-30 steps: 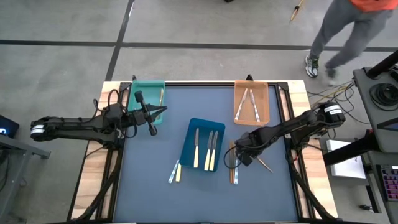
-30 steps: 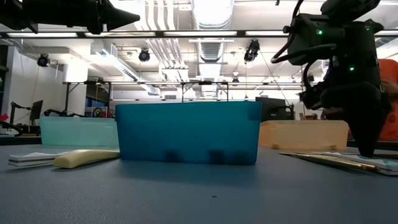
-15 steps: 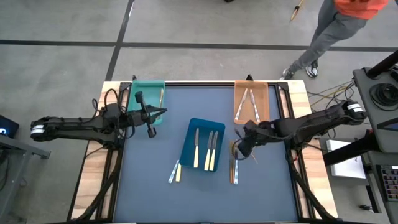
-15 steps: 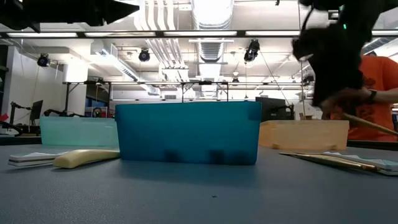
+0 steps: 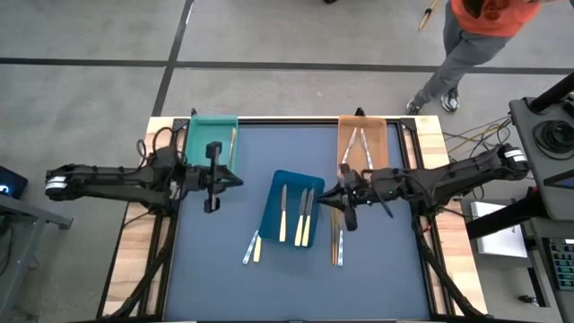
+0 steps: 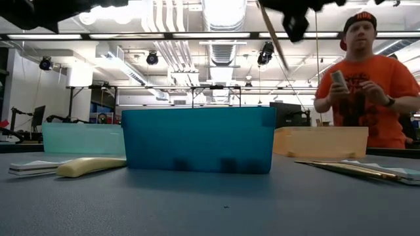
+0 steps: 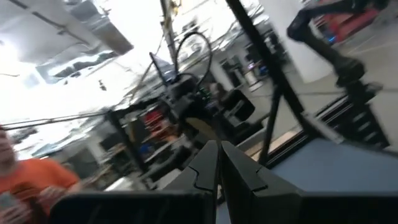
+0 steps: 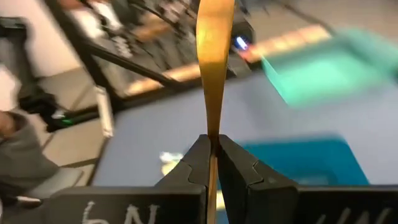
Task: Sort silverware by color (type)
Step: Put the top right gold knife into the light blue bin
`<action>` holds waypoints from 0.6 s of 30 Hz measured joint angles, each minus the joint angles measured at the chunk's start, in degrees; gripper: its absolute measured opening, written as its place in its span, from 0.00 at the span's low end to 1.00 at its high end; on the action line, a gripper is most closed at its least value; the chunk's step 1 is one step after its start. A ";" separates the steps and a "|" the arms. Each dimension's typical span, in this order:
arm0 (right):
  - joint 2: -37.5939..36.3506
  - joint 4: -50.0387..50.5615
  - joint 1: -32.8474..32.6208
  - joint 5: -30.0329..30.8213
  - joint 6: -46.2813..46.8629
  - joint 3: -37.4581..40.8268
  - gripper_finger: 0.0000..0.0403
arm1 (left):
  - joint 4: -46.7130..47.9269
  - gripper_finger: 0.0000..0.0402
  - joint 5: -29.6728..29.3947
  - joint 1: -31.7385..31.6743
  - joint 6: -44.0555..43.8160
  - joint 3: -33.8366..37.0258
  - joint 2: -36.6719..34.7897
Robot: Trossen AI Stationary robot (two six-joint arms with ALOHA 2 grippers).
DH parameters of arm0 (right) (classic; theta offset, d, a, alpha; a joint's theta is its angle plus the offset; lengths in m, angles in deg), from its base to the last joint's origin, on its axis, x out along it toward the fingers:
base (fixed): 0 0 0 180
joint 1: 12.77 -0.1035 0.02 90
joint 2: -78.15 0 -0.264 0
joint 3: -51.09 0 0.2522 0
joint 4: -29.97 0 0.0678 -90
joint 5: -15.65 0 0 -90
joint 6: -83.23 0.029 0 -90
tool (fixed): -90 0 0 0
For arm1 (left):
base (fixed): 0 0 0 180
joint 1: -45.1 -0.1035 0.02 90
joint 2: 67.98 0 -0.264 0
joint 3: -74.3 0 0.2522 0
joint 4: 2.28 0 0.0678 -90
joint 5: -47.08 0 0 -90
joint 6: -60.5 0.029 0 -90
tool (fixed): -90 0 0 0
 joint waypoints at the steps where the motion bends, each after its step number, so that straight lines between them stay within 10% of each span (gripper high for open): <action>1: 0.74 -2.71 0.02 -1.04 -2.33 0.00 0.03 | -0.06 0.00 1.04 0.00 -0.90 -1.00 1.18; 18: 11.87 -24.24 0.02 -13.46 -23.79 -4.25 0.03 | 0.27 0.00 17.92 -0.58 -14.89 -20.52 32.29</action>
